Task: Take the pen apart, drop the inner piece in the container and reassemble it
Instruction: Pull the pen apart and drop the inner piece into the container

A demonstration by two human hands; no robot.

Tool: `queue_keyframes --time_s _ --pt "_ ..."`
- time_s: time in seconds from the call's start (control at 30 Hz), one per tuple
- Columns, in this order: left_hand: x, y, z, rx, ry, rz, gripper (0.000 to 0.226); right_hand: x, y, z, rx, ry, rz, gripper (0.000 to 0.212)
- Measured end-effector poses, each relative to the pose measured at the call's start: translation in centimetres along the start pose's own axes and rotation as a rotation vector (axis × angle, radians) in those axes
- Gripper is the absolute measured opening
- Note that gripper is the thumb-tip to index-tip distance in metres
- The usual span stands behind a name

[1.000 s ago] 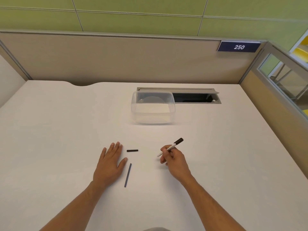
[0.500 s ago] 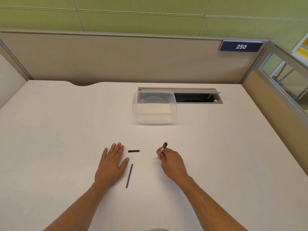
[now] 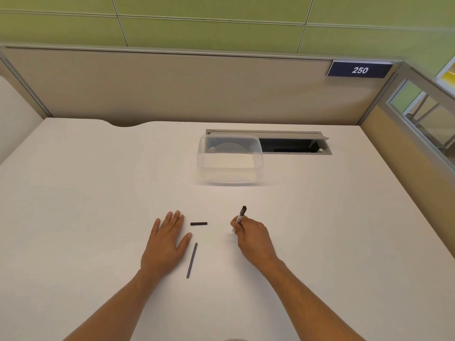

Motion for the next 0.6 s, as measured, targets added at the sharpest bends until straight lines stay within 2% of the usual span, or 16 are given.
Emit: queue_keyframes --time_s 0.1,0.17,0.37,0.6 --pt "0.0 0.0 -0.1 0.004 -0.002 0.000 0.069 -0.4 0.2 -0.5 0.034 0.037 0.005 0.027" --pt "0.0 0.0 0.0 0.002 0.003 0.003 0.068 -0.3 0.1 -0.2 0.000 0.046 0.020 0.029" --pt "0.1 0.0 -0.1 0.018 -0.006 0.004 0.067 -0.2 0.4 0.5 -0.111 -0.113 -0.029 0.027" --pt "-0.7 0.2 0.9 0.013 0.108 -0.010 0.067 -3.1 1.0 0.7 -0.205 -0.391 -0.297 0.025"
Point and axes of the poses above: each hand's wrist, its own y-axis away from the middle knuckle, its own z-axis out of the back of the hand, x = y × z, the point moved 8 cm from there along -y, towards the middle knuckle, and after that the axes turned 8 degrees about -x, right-handed, at the moved point
